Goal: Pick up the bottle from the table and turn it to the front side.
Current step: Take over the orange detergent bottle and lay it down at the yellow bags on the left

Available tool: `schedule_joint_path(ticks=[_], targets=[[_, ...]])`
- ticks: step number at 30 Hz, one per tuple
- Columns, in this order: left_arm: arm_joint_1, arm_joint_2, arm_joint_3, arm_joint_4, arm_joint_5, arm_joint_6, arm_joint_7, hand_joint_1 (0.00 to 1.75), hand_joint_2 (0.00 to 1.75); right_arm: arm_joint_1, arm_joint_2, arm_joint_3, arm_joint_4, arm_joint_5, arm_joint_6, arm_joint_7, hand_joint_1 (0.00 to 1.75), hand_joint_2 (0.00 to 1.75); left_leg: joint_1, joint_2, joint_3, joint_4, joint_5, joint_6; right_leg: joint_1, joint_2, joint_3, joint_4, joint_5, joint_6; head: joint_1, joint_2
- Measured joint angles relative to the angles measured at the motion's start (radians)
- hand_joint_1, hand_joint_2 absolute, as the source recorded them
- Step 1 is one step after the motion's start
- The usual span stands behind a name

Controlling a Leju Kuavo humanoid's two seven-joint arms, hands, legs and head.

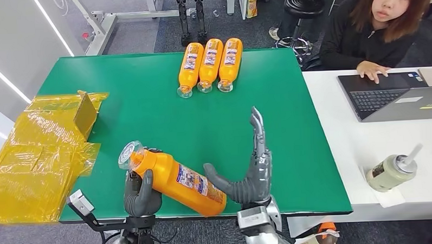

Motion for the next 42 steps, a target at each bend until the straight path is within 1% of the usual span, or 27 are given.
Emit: schedule_joint_path(ticks=[3,6,7,11,12,14,20,25,27,28,31,33,35,38,42], targets=[[-0.001,0.003,-0.001,0.000,-0.017,0.012,-0.005,1.75,1.75,0.038,-0.003,-0.015,-0.069,0.004,-0.014,-0.004,0.00,1.75,0.000,0.001,0.000,0.000,0.000,-0.001,0.000,0.000,0.000,0.000,0.000,0.000,0.000,0.000],[-0.008,0.010,-0.006,0.000,-0.113,0.080,-0.036,1.75,1.75,0.077,-0.004,-0.033,-0.111,0.038,-0.015,-0.004,0.00,1.75,0.000,0.001,0.000,0.000,0.000,-0.001,0.001,0.000,0.000,0.000,0.000,0.000,0.000,0.000],[-0.014,0.014,-0.007,0.000,-0.168,0.120,-0.052,1.75,1.75,0.088,-0.004,-0.037,-0.121,0.045,-0.015,-0.004,0.00,1.75,0.000,0.001,0.000,0.000,0.000,-0.001,0.001,0.000,0.000,0.000,0.000,0.000,0.000,0.000],[-0.047,0.042,-0.011,0.000,-0.471,0.351,-0.092,1.75,1.75,0.113,-0.003,-0.045,-0.144,0.050,-0.015,-0.004,0.00,1.75,0.000,0.001,0.000,0.000,0.000,-0.002,0.001,0.000,-0.001,0.001,0.001,-0.001,0.000,0.000],[-0.055,0.049,-0.011,0.000,-0.528,0.393,-0.090,1.75,1.75,0.115,-0.003,-0.046,-0.147,0.047,-0.015,-0.004,0.00,1.75,0.000,0.001,0.000,0.000,0.001,-0.002,0.001,0.000,-0.001,0.001,0.000,-0.001,0.000,0.000],[-0.069,0.064,-0.011,0.000,-0.612,0.449,-0.078,1.75,1.75,0.118,-0.003,-0.048,-0.149,0.040,-0.015,-0.004,0.00,1.75,0.000,0.001,0.000,0.000,0.001,-0.002,0.001,0.000,-0.001,0.002,0.001,-0.001,0.000,0.000],[-0.104,0.123,0.006,0.001,-0.803,0.558,-0.060,1.75,1.75,0.117,-0.008,-0.049,-0.143,-0.004,-0.015,-0.004,0.00,1.75,0.000,0.001,0.000,0.000,0.001,-0.003,0.001,0.001,-0.001,0.002,0.001,-0.002,0.000,0.000],[-0.112,0.157,0.022,0.001,-0.880,0.600,-0.055,1.75,1.75,0.116,-0.015,-0.049,-0.133,-0.019,-0.015,-0.004,0.00,1.75,0.000,0.001,0.000,0.000,0.001,-0.003,0.001,0.001,-0.001,0.003,0.001,-0.002,0.000,0.000],[-0.115,0.176,0.025,0.001,-0.976,0.647,-0.029,1.75,1.75,0.112,-0.017,-0.048,-0.124,-0.034,-0.015,-0.004,0.00,1.75,0.000,0.001,0.000,0.000,0.001,-0.003,0.001,0.001,-0.001,0.003,0.001,-0.002,0.000,0.000],[-0.118,0.192,0.025,0.002,-1.050,0.678,-0.008,1.75,1.75,0.107,-0.018,-0.046,-0.116,-0.043,-0.015,-0.004,0.00,1.75,0.000,0.002,0.000,0.000,0.001,-0.003,0.001,0.001,-0.001,0.003,0.001,-0.002,0.000,0.000],[-0.136,0.257,0.027,0.018,-1.265,0.752,0.055,1.75,1.75,0.084,-0.021,-0.040,-0.090,-0.072,-0.015,-0.004,0.00,1.75,0.000,0.002,0.000,0.000,0.002,-0.004,0.001,0.002,-0.001,0.003,0.001,-0.002,0.000,0.000],[-0.154,0.294,0.034,0.056,-1.359,0.795,0.080,1.75,1.75,0.073,-0.024,-0.035,-0.075,-0.086,-0.015,-0.004,0.00,1.75,0.000,0.002,0.000,-0.001,0.003,-0.005,0.001,0.002,-0.002,0.004,0.001,-0.003,0.000,0.000],[-0.180,0.320,0.045,0.126,-1.433,0.847,0.103,1.75,1.75,0.068,-0.028,-0.030,-0.063,-0.093,-0.015,-0.004,0.00,1.75,0.000,0.001,0.000,-0.001,0.003,-0.006,0.001,0.002,-0.002,0.004,0.001,-0.004,0.000,0.000],[-0.222,0.340,0.064,0.245,-1.537,0.898,0.147,1.75,1.75,0.066,-0.033,-0.021,-0.046,-0.102,-0.015,-0.004,0.00,1.75,0.000,0.002,0.000,-0.001,0.004,-0.007,0.001,0.002,-0.002,0.005,0.002,-0.005,0.000,0.000],[-0.272,0.343,0.104,0.379,-1.688,0.909,0.222,1.75,1.75,0.060,-0.036,-0.009,-0.024,-0.116,-0.015,-0.004,0.00,1.75,0.000,0.002,0.000,-0.001,0.004,-0.007,0.001,0.002,-0.002,0.005,0.002,-0.005,0.000,0.000]])
